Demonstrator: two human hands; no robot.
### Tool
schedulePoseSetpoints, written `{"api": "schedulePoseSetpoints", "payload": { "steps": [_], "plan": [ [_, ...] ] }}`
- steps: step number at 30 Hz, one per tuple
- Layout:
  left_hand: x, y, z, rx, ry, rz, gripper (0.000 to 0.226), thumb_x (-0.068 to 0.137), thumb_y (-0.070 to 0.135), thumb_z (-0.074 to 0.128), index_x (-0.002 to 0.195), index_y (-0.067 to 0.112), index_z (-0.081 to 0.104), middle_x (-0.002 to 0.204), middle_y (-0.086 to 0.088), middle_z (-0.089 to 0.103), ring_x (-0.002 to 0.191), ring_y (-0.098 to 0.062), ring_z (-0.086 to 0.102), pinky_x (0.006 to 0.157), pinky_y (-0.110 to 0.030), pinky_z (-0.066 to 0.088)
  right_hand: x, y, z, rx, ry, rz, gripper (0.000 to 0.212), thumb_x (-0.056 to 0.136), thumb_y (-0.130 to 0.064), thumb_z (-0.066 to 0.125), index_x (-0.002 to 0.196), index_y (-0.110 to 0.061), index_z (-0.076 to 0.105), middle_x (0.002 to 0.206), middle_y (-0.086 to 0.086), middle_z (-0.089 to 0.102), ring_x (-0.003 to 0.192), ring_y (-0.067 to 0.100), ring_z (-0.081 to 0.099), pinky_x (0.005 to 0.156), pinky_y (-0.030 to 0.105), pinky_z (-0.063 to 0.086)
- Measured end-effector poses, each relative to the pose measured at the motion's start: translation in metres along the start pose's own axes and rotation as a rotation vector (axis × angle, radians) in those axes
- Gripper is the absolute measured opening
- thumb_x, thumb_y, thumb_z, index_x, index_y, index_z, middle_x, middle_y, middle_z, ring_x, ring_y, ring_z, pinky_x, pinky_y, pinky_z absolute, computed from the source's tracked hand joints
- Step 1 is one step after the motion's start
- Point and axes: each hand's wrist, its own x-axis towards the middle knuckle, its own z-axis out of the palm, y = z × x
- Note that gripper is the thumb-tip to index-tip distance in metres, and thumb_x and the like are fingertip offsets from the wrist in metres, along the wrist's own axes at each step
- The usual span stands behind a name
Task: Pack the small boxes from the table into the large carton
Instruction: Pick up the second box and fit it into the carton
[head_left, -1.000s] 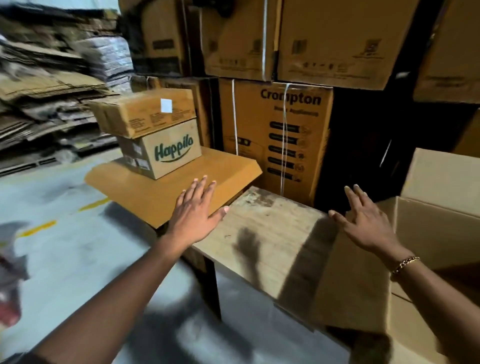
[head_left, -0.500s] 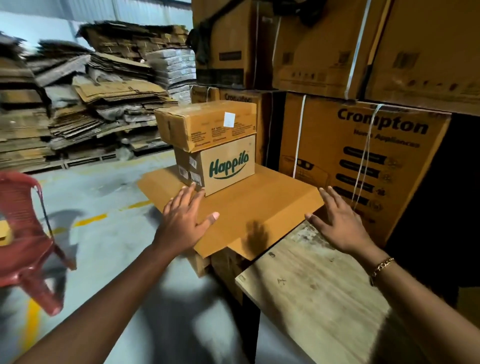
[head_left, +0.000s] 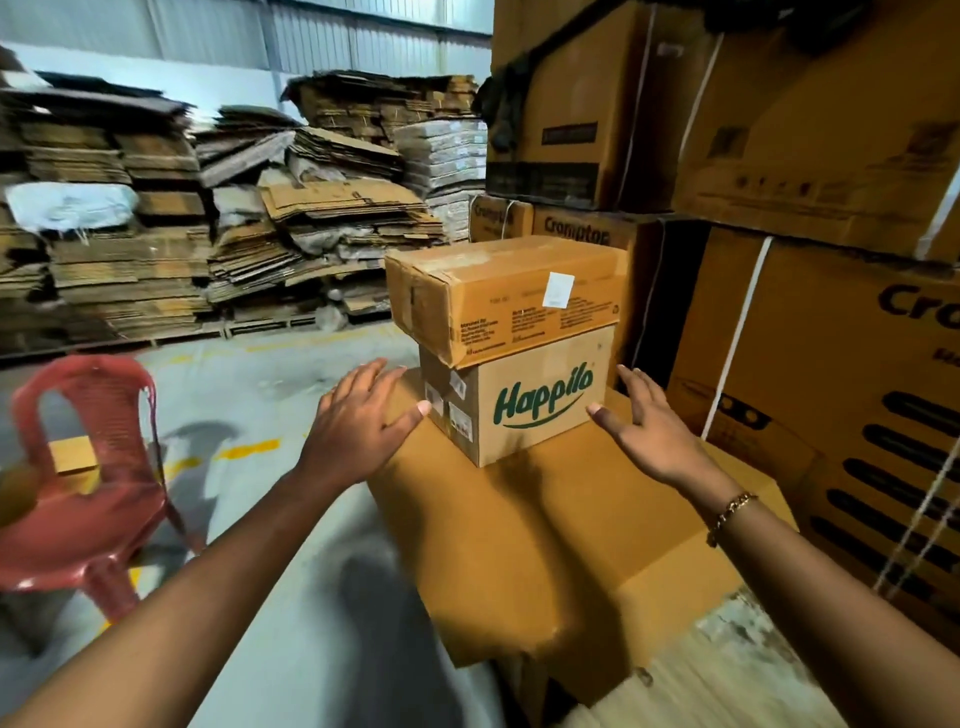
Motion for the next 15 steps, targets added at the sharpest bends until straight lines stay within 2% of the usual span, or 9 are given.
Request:
{"api": "schedulePoseSetpoints", "payload": {
  "steps": [5, 11, 13, 15],
  "plan": [
    [0.073, -0.039, 0.027, -0.114, -0.017, -0.068, 0.085, 0.079, 0.079, 0.024, 0.145, 0.029, 0.045, 0.159, -0.001, 0.033, 0.146, -0.026, 0.028, 0.115, -0.051, 0.026, 0.064, -0.013, 0.025, 0.117, -0.006, 0.055, 0.081, 0.097, -0.063, 0.045, 0.161, -0.028, 0.01, 0.169, -0.002, 0.009, 0.152, 0.026, 0.02, 0.118, 0.048, 0.026],
    [0.188, -0.1, 0.063, -0.299, -0.061, -0.105, 0.075, 0.084, 0.074, 0.034, 0.141, 0.028, 0.048, 0.152, -0.002, 0.041, 0.14, -0.029, 0.036, 0.113, -0.053, 0.031, 0.141, -0.029, 0.067, 0.233, 0.049, 0.172, 0.079, 0.098, -0.059, 0.047, 0.16, -0.028, 0.01, 0.169, -0.001, 0.006, 0.153, 0.026, 0.018, 0.119, 0.046, 0.022],
    [0.234, -0.125, 0.073, -0.404, -0.08, -0.126, 0.069, 0.089, 0.071, 0.039, 0.142, 0.027, 0.048, 0.152, -0.006, 0.041, 0.138, -0.031, 0.039, 0.113, -0.053, 0.032, 0.169, -0.04, 0.086, 0.292, 0.064, 0.214, 0.082, 0.095, -0.064, 0.049, 0.16, -0.031, 0.011, 0.169, -0.004, 0.007, 0.152, 0.026, 0.02, 0.12, 0.049, 0.025],
    [0.282, -0.15, 0.082, -0.499, -0.11, -0.162, 0.063, 0.096, 0.065, 0.041, 0.144, 0.025, 0.046, 0.153, -0.008, 0.041, 0.138, -0.031, 0.039, 0.113, -0.05, 0.033, 0.195, -0.051, 0.103, 0.382, 0.084, 0.277, 0.091, 0.085, -0.073, 0.053, 0.158, -0.037, 0.013, 0.169, -0.007, 0.009, 0.151, 0.028, 0.024, 0.115, 0.058, 0.033]
  ]
}}
